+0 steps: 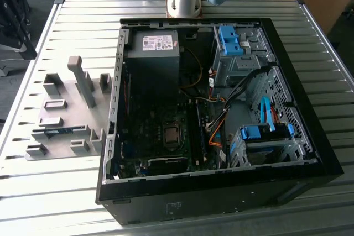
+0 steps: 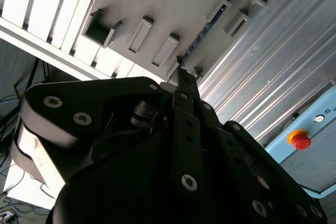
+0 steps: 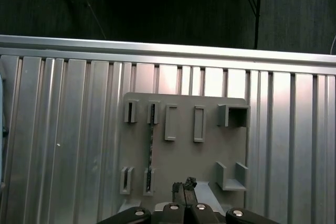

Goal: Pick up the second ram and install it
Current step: 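Pick up the second ram and move it above second insertion slot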

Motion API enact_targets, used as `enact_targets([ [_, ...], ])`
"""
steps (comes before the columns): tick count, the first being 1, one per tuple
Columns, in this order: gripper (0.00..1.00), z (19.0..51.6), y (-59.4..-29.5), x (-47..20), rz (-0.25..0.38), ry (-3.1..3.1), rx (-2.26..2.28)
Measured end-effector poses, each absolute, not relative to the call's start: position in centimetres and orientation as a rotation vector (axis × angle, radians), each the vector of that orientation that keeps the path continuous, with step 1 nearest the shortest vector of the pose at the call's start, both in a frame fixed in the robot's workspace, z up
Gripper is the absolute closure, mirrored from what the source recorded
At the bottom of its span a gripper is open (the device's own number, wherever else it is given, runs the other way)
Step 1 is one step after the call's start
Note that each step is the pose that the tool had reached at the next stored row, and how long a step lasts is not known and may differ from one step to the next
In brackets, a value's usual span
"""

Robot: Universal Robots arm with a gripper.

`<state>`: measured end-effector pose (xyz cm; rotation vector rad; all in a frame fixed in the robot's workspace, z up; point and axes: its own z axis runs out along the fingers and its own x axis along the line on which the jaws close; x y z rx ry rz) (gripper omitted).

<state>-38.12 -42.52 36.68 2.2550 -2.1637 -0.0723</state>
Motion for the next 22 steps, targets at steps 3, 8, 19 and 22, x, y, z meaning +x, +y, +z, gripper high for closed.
enact_targets([
  [3, 0.89, 36.7, -42.5, -38.1, -0.072, -2.163, 2.256],
  [8, 0.89, 36.7, -42.5, -38.1, -0.072, -2.163, 2.256],
  [19, 0.65, 36.0, -42.6, -38.3, -0.07, -2.163, 2.255],
  [22, 0.58, 35.5, -42.7, -38.4, -0.07, -2.171, 2.247],
])
